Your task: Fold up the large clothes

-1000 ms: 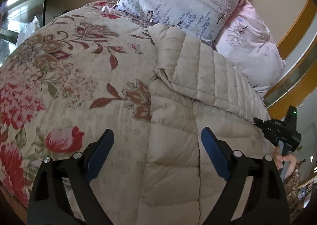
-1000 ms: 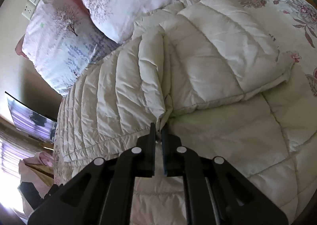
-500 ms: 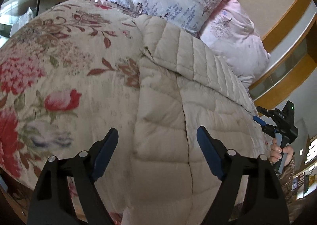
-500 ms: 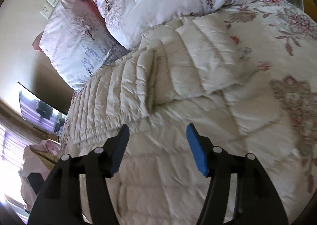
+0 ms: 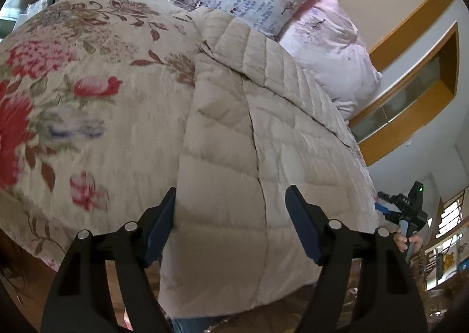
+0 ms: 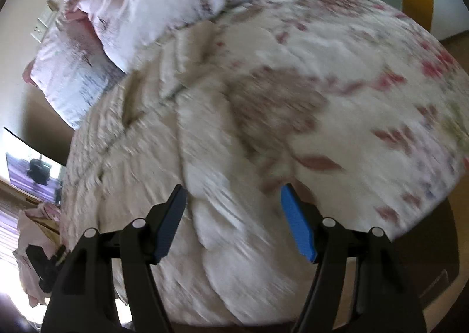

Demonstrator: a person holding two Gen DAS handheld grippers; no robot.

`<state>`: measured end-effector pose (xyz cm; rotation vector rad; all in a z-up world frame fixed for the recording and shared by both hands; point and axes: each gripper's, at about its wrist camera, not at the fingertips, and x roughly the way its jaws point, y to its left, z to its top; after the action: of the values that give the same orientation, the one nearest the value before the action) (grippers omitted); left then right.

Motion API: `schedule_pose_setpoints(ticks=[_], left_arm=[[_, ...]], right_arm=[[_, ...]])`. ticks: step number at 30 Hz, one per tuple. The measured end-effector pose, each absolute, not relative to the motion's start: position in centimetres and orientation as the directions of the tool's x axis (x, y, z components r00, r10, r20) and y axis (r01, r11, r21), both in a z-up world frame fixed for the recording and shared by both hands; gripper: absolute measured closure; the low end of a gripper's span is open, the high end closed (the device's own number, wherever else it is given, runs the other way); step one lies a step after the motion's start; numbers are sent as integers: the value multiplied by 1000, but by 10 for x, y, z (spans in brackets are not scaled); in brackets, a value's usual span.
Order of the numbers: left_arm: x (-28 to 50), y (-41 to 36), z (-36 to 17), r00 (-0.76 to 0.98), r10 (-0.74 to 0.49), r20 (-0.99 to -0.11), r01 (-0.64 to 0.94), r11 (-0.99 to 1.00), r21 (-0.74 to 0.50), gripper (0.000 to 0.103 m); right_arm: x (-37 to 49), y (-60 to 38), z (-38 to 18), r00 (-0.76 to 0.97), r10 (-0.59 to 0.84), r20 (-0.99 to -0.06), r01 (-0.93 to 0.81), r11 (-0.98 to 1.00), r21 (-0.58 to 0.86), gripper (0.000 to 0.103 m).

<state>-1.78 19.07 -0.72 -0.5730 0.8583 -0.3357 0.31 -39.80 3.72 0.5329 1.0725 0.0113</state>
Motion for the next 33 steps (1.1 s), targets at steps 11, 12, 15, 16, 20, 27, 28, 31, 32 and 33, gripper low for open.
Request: schedule_pose_setpoints(ticks=[11,12,15,16,20,27,28,31,32,33], left_arm=[[-51,197,-19,597,-541,-592,62,767,-639,28],[-52,198,-23,592,-545,-594,57,764,-643,28],[-52,201,-31,584,-551,-597,38,753,-657,28],[-51,201,-33,581,-555,-595,36,748,-663,28],[-48,201,-47,567,-572,-593,28,732,-680,28],[-42,195,-61,553,-629,-546,58,683,-728,28],[-42,194,-62,547,-634,-546,59,681,-730,28],[-42,192,-65,534,-653,-537,67,666,-743,40],[-43,192,-65,530,-659,-533,70,660,-748,43],[-44,192,-66,528,-666,-527,74,654,-752,49]], right_arm=[[-56,-429,0,365,442,-819,246,803,543,24],[-57,-429,-6,362,474,-803,240,785,572,24],[-58,-432,-21,369,546,-752,225,733,642,23],[-58,-433,-24,372,559,-742,223,722,655,23],[-54,-433,-37,387,615,-687,200,672,713,20],[-50,-419,-50,375,684,-626,151,621,769,30],[-49,-416,-50,366,691,-624,142,621,771,34],[-53,-408,-46,353,709,-611,103,619,778,56],[-55,-404,-42,352,708,-612,83,627,774,65],[-55,-401,-39,352,712,-607,69,628,776,72]])
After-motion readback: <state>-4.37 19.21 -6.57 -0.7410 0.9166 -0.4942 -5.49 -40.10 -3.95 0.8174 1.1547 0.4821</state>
